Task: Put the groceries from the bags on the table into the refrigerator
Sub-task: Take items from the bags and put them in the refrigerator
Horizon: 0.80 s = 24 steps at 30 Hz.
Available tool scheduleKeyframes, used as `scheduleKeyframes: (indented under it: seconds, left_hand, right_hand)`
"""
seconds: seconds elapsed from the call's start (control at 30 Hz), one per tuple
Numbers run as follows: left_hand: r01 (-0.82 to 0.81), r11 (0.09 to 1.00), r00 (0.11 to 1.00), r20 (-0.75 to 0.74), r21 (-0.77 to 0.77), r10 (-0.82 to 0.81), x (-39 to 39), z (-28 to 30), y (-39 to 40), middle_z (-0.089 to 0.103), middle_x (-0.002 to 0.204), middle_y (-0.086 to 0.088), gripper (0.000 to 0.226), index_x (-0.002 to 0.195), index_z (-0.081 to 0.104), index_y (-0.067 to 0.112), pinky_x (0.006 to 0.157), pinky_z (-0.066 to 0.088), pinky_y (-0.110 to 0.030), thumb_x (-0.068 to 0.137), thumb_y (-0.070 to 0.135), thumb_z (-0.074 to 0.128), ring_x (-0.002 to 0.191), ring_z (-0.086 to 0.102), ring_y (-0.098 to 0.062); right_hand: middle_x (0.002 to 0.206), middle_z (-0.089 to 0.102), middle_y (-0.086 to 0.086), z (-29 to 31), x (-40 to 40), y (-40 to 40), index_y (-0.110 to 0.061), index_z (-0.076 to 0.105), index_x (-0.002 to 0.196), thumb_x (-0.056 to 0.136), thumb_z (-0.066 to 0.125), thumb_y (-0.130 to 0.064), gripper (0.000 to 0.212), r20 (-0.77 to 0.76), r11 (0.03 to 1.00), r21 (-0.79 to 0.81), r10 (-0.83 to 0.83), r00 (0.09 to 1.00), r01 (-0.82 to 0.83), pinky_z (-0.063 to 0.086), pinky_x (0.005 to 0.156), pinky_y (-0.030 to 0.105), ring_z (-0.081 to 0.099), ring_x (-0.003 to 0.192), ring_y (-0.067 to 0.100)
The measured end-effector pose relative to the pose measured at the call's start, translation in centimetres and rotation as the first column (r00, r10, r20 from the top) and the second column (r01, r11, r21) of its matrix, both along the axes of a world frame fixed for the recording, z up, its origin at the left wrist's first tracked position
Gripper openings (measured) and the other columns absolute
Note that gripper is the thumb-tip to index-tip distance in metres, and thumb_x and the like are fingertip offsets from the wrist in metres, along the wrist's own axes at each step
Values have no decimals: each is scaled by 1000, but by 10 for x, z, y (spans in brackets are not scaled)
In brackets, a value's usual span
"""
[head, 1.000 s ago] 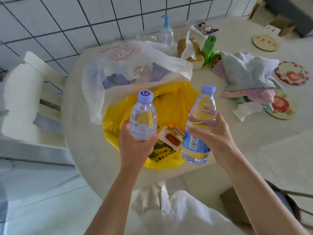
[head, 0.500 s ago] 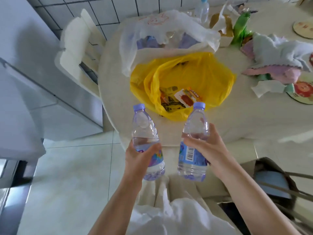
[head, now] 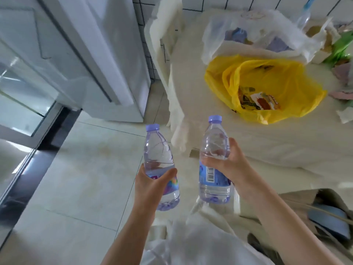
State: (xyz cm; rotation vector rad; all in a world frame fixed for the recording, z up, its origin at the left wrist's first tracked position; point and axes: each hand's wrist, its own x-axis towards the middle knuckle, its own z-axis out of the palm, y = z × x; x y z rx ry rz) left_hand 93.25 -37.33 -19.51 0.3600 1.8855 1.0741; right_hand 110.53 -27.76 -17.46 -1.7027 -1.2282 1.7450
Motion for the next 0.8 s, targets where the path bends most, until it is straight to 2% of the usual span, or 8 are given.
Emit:
scheduleKeyframes:
  seconds: [0.13,0.23,0.3,0.43,0.6,0.7,0.8]
  left_hand:
    - [-77,997,997,6,19,77,-60,-2,-65,69,85,3,34,91,64,23,52,47,-13,63,21,85,76,65,-12]
    - [-136,991,991,-3,21,136,-113,-6,-113,68,86,5,28,89,62,26,48,46,-9,72,15,81,74,65,-9]
    - [-177,984,984,-7,21,177,-144,-6,-142,67,89,7,31,92,60,29,53,47,-11,73,17,81,79,64,-7]
    - [-297,954,954,-15,34,298,-190,-5,-183,67,95,6,41,108,60,23,62,48,-19,73,18,81,85,65,-11]
    - [-405,914,914,1,24,405,-231,-11,-208,68,97,1,42,108,62,20,64,50,-23,71,18,82,86,66,-14]
    - [-434,901,901,22,22,433,-252,-14,-207,67,95,3,40,106,60,20,59,48,-20,73,18,81,83,65,-11]
    - [-448,893,894,32,37,447,-276,-14,-195,65,94,4,40,107,58,20,55,47,-14,74,16,81,83,63,-8]
  right_hand:
    - [104,66,6,4,-71,-52,-24,45,117,71,81,-11,61,0,997,22,75,997,-75,58,69,38,69,88,22]
    - [108,64,5,3,-123,-94,-26,43,124,70,82,-10,69,-3,985,39,171,985,-170,55,69,30,67,92,16]
    - [107,64,2,1,-155,-120,-26,42,126,69,83,-11,72,3,969,43,244,970,-244,55,69,26,67,91,11]
    - [105,64,1,0,-209,-157,-30,42,126,68,84,-14,73,7,939,43,341,940,-341,56,73,30,66,93,12]
    - [105,64,-2,-3,-265,-173,-35,39,126,67,84,-15,76,8,900,58,433,901,-433,53,68,25,65,91,9]
    - [105,61,-4,-6,-296,-168,-34,39,124,68,84,-15,74,27,884,61,464,886,-464,52,65,23,64,89,6]
    - [97,63,-10,-8,-328,-154,-34,41,122,69,83,-16,70,36,875,80,477,878,-478,48,54,14,64,79,-2]
